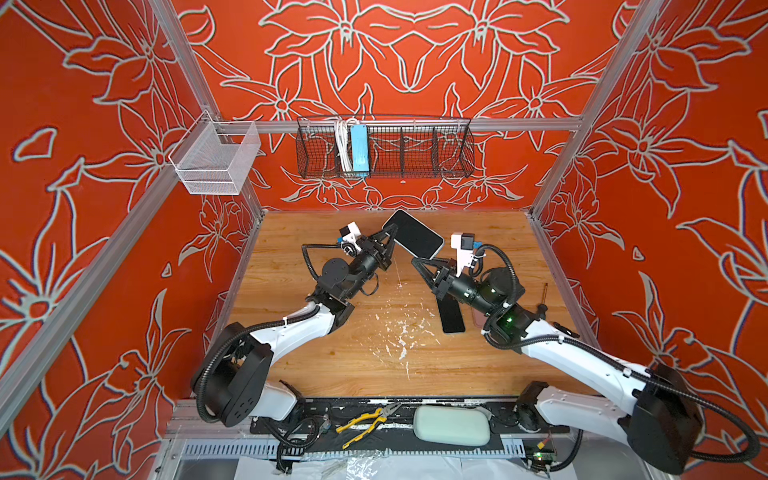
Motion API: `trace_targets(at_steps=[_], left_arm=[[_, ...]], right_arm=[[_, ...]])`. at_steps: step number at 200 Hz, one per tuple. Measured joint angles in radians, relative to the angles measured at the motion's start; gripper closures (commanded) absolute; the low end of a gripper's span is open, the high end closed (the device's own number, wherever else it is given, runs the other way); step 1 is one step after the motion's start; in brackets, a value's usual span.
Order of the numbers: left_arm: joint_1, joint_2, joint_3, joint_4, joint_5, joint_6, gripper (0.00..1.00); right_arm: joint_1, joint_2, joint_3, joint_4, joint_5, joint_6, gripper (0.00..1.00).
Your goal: Take the phone out of the phone case
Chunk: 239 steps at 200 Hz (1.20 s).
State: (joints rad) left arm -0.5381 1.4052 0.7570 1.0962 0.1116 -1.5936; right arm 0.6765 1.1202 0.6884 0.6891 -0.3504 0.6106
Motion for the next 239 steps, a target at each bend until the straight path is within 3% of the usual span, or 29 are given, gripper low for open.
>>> trace_targets(at_steps=[103,239], left_arm=[[-0.022,0.021,0.021,-0.016,-0.018,-0.062,1.0],[-0.066,0.039,0.051,-0.019,-0.067,-0.088,1.0]], right_arm=[[0.001,-0.001,-0.018,0.035,0.039,-0.101,0.82],[-0.024,-0.033,-0.044,0.059,0.051,-0.14,0.82]])
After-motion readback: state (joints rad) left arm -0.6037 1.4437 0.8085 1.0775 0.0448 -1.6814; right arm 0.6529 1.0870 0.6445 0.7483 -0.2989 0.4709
